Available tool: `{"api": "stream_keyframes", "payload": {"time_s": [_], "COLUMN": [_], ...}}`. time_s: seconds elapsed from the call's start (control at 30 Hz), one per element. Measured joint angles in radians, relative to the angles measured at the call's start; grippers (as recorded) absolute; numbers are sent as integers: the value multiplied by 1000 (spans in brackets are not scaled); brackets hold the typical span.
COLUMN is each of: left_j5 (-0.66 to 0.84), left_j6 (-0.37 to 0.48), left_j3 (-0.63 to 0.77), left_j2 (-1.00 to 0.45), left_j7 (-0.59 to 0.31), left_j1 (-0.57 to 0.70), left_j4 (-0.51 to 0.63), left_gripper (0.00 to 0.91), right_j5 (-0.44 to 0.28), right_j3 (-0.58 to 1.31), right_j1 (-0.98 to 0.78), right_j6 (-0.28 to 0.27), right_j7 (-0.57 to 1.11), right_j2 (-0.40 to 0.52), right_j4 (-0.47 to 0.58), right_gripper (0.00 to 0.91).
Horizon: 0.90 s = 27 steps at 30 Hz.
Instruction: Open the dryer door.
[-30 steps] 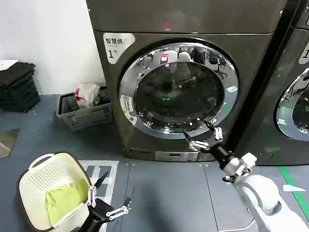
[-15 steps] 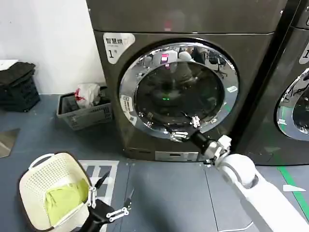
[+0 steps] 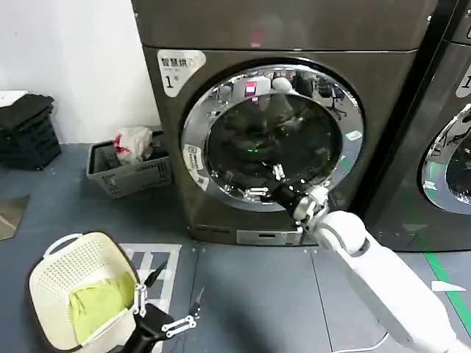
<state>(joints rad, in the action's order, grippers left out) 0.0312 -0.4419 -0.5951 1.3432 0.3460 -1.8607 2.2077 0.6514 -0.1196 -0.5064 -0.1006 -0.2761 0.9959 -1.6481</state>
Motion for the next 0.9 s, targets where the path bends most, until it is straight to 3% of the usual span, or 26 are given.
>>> {"api": "stream_keyframes", "payload": {"time_s": [0.9], "left_j5": [8], "left_j6": [1], "left_j3": [-9], "left_j2": [1], "left_j7": [10], "left_j1": [-3], "left_j4": [1], "left_gripper": [907], "right_j5": [25], "right_j3": [-153], "right_j1": [166], "right_j6": [-2], "right_j7": [-50], "right_j2": [108], "right_j4": [151], "right_gripper": [907]}}
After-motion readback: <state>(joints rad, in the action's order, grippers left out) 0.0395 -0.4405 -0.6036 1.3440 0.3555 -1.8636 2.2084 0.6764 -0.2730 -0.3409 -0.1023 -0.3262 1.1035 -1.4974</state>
